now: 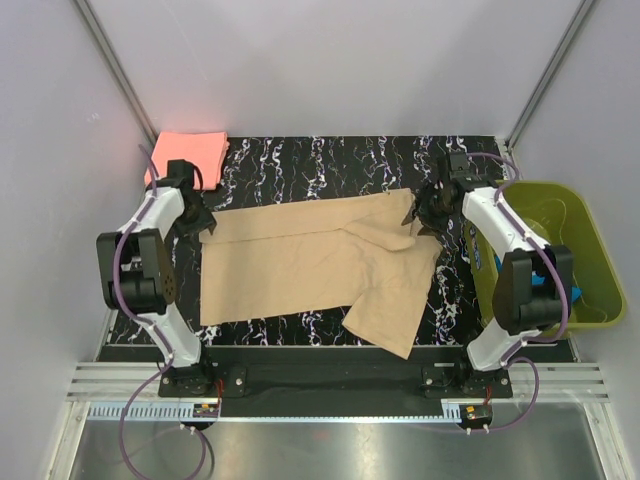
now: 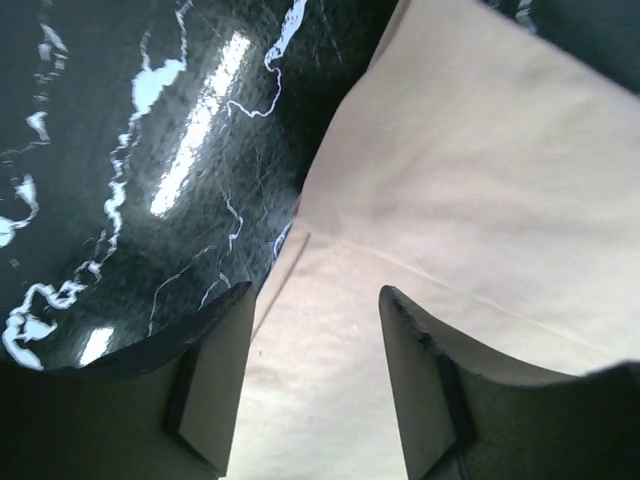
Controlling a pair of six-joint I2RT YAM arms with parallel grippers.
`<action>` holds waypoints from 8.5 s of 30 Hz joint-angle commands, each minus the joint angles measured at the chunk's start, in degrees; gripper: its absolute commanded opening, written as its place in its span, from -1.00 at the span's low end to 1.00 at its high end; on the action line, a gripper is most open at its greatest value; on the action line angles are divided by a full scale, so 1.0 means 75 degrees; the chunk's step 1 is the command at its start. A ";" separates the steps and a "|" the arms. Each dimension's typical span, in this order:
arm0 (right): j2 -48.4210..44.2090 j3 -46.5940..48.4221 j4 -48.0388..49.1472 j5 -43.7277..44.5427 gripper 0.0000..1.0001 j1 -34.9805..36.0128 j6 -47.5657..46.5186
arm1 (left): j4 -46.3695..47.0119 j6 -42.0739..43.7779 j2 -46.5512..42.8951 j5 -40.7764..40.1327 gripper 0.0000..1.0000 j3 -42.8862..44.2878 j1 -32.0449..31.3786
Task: Fold and stack the t-shirts
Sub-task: Fold the tshirt
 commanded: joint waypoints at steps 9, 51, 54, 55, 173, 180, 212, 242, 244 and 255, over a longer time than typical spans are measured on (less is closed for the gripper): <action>0.2070 0.3020 -0.0069 0.0298 0.11 -0.0265 -0.0910 | 0.0288 0.0477 0.0281 0.1311 -0.43 0.0988 0.0038; 0.5870 0.6455 -0.0174 -0.0440 -0.56 -0.0945 -0.0981 | 0.0640 0.0326 0.1582 0.1678 -0.73 0.0684 0.0061; 0.5695 0.6550 -0.0233 0.0120 -1.00 -0.1004 -0.0876 | 0.0534 0.0279 0.1653 0.1514 -0.76 0.0626 0.0061; 0.5694 0.6526 -0.0233 0.0297 -1.00 -0.1004 -0.0875 | 0.0534 0.0267 0.1619 0.1479 -0.76 0.0602 0.0085; 0.1146 -0.0144 0.1559 -0.1928 -1.00 -0.1097 0.1713 | 0.2245 -0.0976 -0.0913 0.4092 -0.21 -0.0359 -0.4849; 0.2772 0.1684 0.1992 -0.2033 -1.00 -0.1226 0.2850 | 0.1882 -0.0753 -0.1323 0.3787 -0.21 -0.0675 -0.4837; 0.2587 0.0784 0.2988 -0.3146 0.22 -0.1238 -0.0536 | 0.1401 -0.0671 -0.1991 0.3506 -0.22 -0.1272 -0.4837; 0.2790 0.0785 0.3868 -0.3967 -0.95 -0.1097 0.1853 | 0.1810 -0.0776 -0.1945 0.3435 -0.21 -0.1437 -0.4837; 0.2473 0.0551 0.4066 -0.3874 -1.00 -0.0898 0.2626 | 0.1951 -0.0858 -0.1898 0.3517 -0.21 -0.1507 -0.4837; 0.1476 -0.0388 0.3167 -0.2586 -1.00 -0.0886 0.5650 | 0.2385 -0.0787 -0.0715 0.3447 -0.21 -0.0535 -0.4849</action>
